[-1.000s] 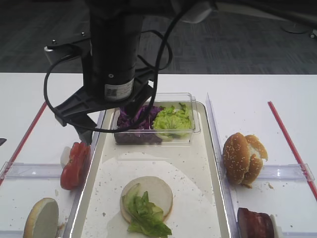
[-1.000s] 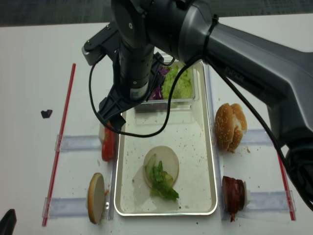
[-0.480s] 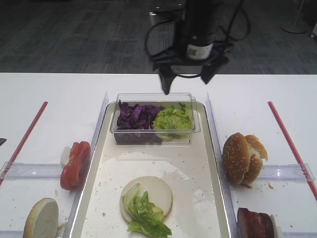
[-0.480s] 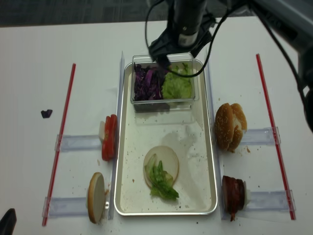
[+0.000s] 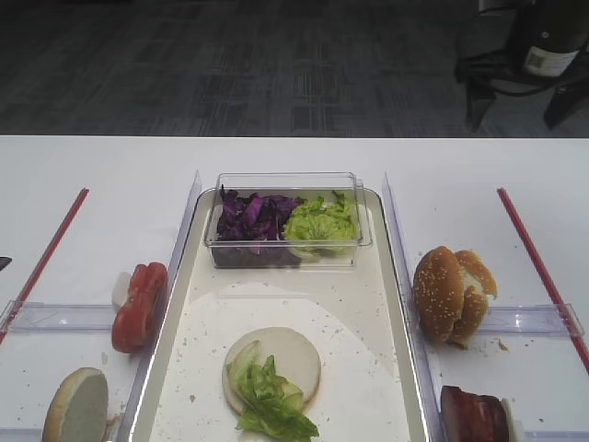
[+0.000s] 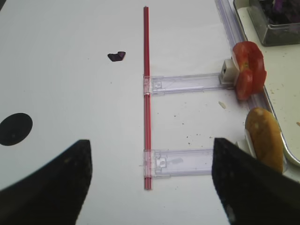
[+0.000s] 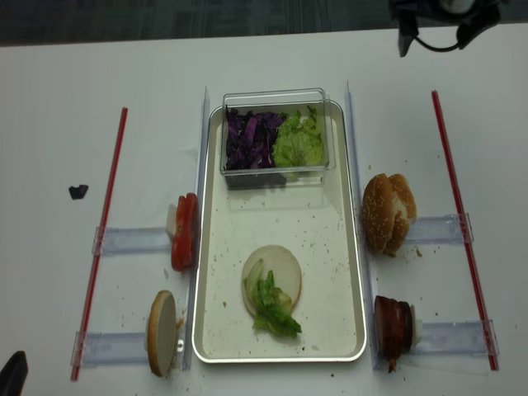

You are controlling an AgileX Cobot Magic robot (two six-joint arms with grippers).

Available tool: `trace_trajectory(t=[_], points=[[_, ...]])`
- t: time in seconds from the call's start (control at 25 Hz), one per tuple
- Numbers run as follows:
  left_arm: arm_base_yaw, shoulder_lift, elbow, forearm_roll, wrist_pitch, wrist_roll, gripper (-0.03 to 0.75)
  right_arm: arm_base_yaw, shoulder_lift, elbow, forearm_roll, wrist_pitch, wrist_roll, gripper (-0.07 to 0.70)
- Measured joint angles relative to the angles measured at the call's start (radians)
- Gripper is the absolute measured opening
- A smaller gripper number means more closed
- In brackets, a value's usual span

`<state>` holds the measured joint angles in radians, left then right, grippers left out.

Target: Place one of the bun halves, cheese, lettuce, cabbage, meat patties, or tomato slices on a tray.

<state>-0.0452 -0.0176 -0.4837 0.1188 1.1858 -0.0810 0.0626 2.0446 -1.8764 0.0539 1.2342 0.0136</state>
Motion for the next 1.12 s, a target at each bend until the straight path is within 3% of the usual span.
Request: trace_trajectory(t=[0.24,0.8,1.12], points=[[0.0,0.0,0.0,0.0,0.0,0.0,0.491,-0.083,0.0,0.0,0.015,0.0,-0.004,0.691],[0.0,0.0,0.0,0.0,0.0,0.0,0.491,-0.088,-0.022,0.012,0.054,0.002,-0.006,0.669],[0.0,0.0,0.0,0.0,0.0,0.0,0.491,-0.088,-0.169,0.296,0.052,0.0,-0.024,0.666]])
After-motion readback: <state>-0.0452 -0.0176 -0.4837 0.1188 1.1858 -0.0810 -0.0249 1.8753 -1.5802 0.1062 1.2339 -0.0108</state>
